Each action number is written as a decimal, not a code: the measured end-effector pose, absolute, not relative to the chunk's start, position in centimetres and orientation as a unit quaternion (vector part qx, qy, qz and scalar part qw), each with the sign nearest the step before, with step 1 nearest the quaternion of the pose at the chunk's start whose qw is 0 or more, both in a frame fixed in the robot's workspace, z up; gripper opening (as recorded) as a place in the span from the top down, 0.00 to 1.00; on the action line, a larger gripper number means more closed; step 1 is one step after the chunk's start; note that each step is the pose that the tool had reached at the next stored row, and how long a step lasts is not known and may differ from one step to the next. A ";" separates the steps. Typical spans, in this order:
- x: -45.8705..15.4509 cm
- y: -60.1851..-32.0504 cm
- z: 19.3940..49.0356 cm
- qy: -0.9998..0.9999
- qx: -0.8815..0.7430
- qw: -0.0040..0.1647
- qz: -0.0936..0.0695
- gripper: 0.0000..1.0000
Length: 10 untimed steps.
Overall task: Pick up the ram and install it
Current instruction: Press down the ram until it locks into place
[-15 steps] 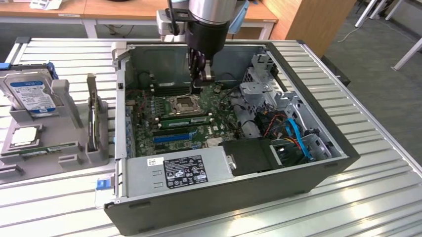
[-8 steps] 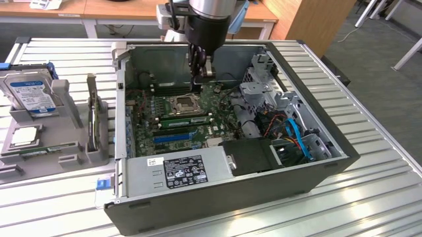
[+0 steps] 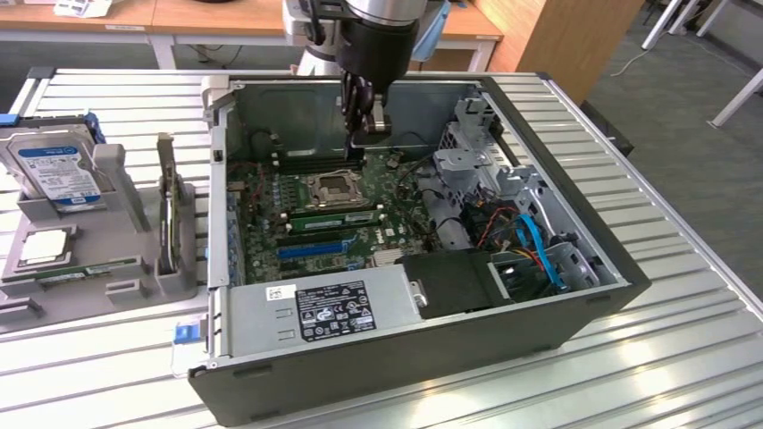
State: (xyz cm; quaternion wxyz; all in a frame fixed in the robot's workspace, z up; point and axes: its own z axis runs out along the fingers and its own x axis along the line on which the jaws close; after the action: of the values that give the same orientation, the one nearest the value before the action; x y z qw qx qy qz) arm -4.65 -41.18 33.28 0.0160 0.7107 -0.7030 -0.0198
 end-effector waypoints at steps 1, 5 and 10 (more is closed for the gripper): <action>-4.6 -41.2 33.3 -0.703 0.711 0.016 -0.020 0.90; -4.6 -41.2 33.3 -0.703 0.711 0.016 -0.020 0.90; -4.6 -41.2 33.3 -0.703 0.711 0.016 -0.020 0.90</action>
State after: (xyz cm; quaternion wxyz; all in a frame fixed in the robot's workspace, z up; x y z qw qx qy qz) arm -4.65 -41.18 33.29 0.0162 0.7107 -0.7030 -0.0197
